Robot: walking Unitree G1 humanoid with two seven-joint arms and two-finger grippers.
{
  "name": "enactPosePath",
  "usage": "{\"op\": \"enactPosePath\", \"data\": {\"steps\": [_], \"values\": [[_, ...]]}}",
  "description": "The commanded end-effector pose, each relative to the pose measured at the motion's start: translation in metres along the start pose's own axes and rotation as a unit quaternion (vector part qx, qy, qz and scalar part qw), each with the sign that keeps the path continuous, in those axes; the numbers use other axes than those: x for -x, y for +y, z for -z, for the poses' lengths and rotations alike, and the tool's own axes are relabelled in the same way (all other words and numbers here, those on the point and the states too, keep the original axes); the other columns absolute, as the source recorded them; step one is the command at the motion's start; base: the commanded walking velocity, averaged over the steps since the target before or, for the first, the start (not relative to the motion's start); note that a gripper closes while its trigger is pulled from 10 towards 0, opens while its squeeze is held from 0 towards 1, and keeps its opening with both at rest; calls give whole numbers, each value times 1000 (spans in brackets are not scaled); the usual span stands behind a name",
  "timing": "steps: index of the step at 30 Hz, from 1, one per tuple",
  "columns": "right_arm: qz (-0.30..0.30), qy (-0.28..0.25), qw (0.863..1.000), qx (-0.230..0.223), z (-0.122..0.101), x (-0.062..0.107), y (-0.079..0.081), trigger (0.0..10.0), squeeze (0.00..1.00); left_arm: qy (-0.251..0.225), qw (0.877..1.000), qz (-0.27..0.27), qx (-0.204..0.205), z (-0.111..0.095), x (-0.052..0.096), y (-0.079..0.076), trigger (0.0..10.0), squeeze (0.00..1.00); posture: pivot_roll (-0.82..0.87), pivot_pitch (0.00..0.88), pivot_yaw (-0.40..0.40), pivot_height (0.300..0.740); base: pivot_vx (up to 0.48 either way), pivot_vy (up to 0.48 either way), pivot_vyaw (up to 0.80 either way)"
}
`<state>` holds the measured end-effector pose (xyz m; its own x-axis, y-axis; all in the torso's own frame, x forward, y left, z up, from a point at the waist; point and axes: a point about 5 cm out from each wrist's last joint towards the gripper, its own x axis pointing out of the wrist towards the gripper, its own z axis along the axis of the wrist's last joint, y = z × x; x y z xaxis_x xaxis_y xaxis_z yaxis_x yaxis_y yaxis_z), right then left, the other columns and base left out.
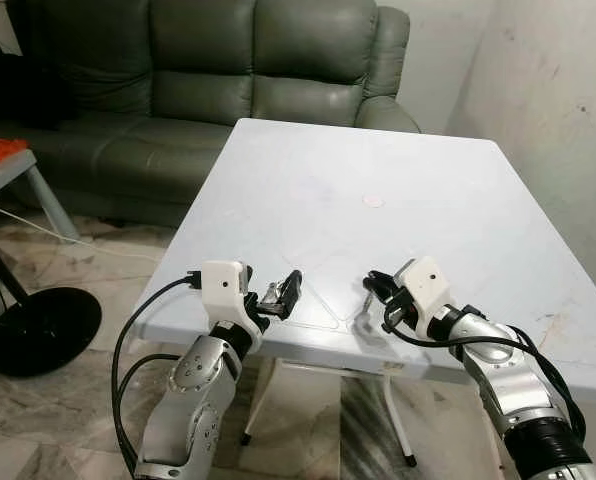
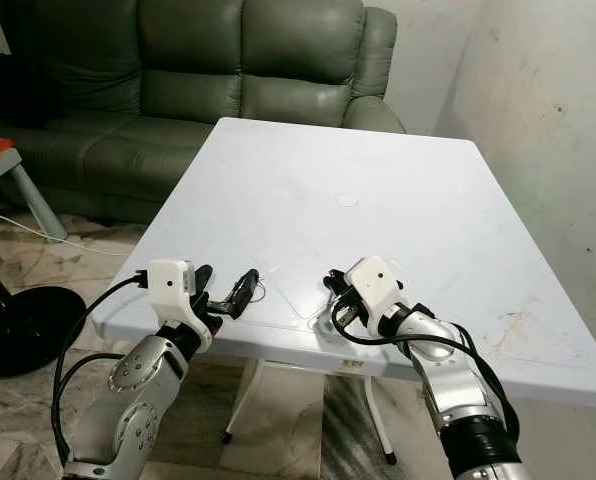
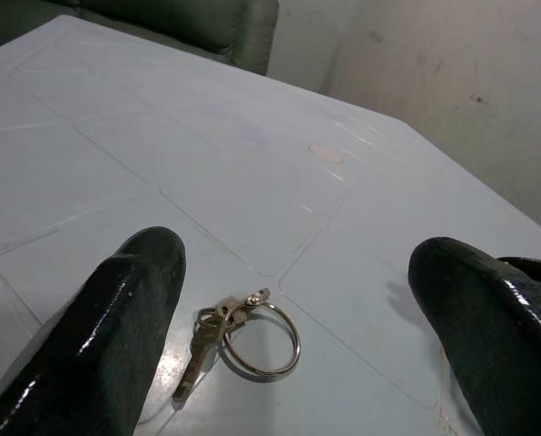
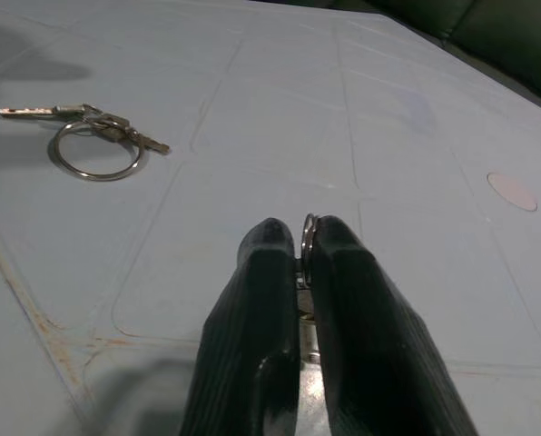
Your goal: Hang keys on a hook
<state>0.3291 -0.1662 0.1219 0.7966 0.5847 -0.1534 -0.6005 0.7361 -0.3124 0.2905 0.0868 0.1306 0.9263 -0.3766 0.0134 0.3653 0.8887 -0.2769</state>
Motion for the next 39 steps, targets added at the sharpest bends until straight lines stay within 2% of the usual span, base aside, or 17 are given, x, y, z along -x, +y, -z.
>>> {"op": "enactPosePath", "data": {"steps": [1,5,6,7,9,10,11,18,19,20,24,25,26,31,33,34,39], "values": [[2,-15,1000,24,-7,2,-3,10000,0,1,1000,8,13,2,-2,-9,10000,0,20,41,-62,740,0,0,0],[-2,-19,1000,-8,-8,1,-4,10000,0,2,1000,9,13,2,-2,-9,10000,0,20,42,-62,740,0,0,0],[-2,-23,1000,-6,-9,2,-5,10000,918,2,1000,9,14,2,-2,-9,10000,0,20,42,-62,740,0,0,0],[1,-24,1000,3,-10,2,-5,10000,973,1,1000,9,14,2,-2,-9,10000,0,20,42,-62,740,0,0,0],[1,-28,999,24,-12,2,-6,10000,945,1,1000,9,14,2,-2,-9,10000,0,20,42,-62,740,0,0,0],[-1,-28,999,41,-13,2,-4,10000,0,1,1000,9,14,2,-2,-9,10000,0,20,43,-62,740,0,0,0],[-3,-30,998,61,-14,2,-3,10000,0,1,1000,9,15,2,-2,-9,10000,0,20,43,-62,740,0,0,0],[8,-30,999,22,-12,2,-5,10000,0,1,1000,10,15,2,-3,-9,10000,0,20,41,-62,740,0,0,0],[8,-44,999,13,-14,4,-6,6627,0,1,1000,10,15,2,-3,-9,10000,0,20,41,-62,740,0,0,0],[6,-57,998,3,-15,6,-6,0,0,1,1000,10,15,2,-3,-9,10000,0,20,41,-62,740,0,0,0],[21,-47,999,8,-14,6,-8,0,0,0,1000,10,15,1,-3,-9,10000,0,18,39,-61,740,0,0,0],[15,-42,999,5,-12,5,-7,7843,0,0,1000,10,15,1,-3,-9,10000,0,18,39,-61,740,0,0,0],[-2,-44,999,11,-13,5,-4,9765,0,1,1000,10,14,2,-3,-9,10000,0,18,37,-62,740,0,0,0],[-7,-26,1000,-2,-10,2,-1,10000,0,0,1000,11,15,1,-4,-10,10000,0,18,35,-62,740,0,0,0],[-7,-27,999,-29,-8,2,0,10000,0,0,1000,10,14,1,-4,-9,10000,0,20,34,-64,740,0,0,0],[-10,-38,998,-41,-10,2,2,10000,1000,0,1000,10,14,2,-4,-9,10000,0,21,33,-65,740,0,0,0],[0,-35,998,-50,-8,0,6,10000,1000,-1,1000,9,14,1,-4,-9,10000,0,22,33,-65,740,0,0,0]]}}
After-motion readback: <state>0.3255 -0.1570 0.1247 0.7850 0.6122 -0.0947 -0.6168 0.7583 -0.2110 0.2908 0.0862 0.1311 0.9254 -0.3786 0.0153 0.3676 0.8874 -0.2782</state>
